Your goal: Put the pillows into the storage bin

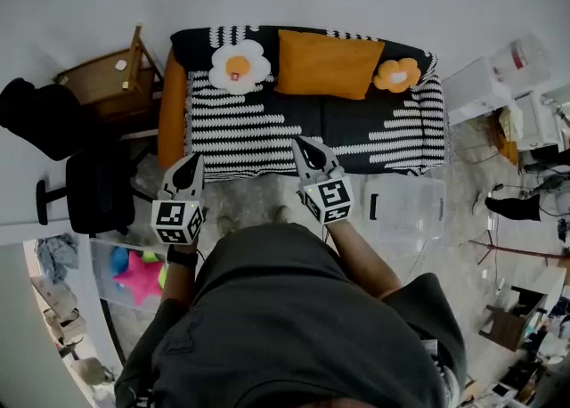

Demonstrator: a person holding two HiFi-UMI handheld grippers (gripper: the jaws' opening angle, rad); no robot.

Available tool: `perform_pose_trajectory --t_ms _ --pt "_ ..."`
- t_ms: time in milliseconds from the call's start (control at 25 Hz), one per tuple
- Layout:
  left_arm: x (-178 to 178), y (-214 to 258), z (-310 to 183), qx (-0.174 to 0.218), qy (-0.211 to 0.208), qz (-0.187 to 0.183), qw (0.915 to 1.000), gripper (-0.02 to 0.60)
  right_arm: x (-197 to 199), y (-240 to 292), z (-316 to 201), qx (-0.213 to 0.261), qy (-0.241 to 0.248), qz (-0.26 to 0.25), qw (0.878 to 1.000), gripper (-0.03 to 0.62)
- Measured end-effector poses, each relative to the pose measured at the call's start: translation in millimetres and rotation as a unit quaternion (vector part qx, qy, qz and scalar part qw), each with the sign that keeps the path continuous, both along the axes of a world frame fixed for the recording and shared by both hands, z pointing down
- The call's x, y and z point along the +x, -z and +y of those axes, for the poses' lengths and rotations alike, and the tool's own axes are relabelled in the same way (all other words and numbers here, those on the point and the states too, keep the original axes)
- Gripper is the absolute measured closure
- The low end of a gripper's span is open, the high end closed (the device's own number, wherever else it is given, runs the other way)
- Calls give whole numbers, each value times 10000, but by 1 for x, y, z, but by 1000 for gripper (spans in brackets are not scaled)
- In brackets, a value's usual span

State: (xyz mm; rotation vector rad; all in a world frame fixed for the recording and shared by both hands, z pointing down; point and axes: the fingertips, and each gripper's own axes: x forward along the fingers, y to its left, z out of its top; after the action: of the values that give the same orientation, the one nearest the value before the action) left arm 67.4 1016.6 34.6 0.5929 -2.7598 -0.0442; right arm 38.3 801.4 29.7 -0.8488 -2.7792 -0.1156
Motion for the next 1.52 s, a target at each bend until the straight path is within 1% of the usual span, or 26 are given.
perform_pose_trajectory --t_ms 200,240,280,320,360,400,480,520,680,840,1160,1320,1520 --pt "2 2 1 -32 24 -15 10000 578 1 4 0 -75 61 -93 9999 592" --pt "2 2 1 -39 30 -18 10000 578 0 6 0 -82 63 -151 9998 586" --pt "2 3 0 -45 38 -25 10000 578 0 8 -1 -82 63 -205 9997 558" --pt "3 4 0 -50 46 -38 10000 578 -1 10 -1 -71 53 -263 9996 502" --pt "3 6 -2 -54 52 -58 10000 578 -2 12 -2 -44 27 -333 9994 427" --pt "3 7 -3 -59 58 -81 9999 578 -3 14 -3 5 -5 -406 9992 336" --pt "2 9 -6 -73 69 -119 9999 578 -5 16 -5 115 -30 -532 9985 242" --pt "1 10 -8 -82 73 -130 9999 578 -5 16 -5 151 -4 -570 9983 218" --pt "0 10 -17 -118 102 -155 9998 578 -2 13 -8 125 147 -549 9983 218" --pt "-4 11 -28 -164 165 -190 9995 578 -8 12 -16 83 237 -521 9983 218" --pt "-27 17 -61 -269 417 -368 9981 578 -35 9 -44 140 499 -461 9976 218" --pt "-37 20 -70 -331 486 -419 9974 578 -52 14 -44 79 589 -598 9964 218" --pt "-56 7 -66 -298 501 -344 9977 578 -74 2 -36 93 610 -518 9967 218"
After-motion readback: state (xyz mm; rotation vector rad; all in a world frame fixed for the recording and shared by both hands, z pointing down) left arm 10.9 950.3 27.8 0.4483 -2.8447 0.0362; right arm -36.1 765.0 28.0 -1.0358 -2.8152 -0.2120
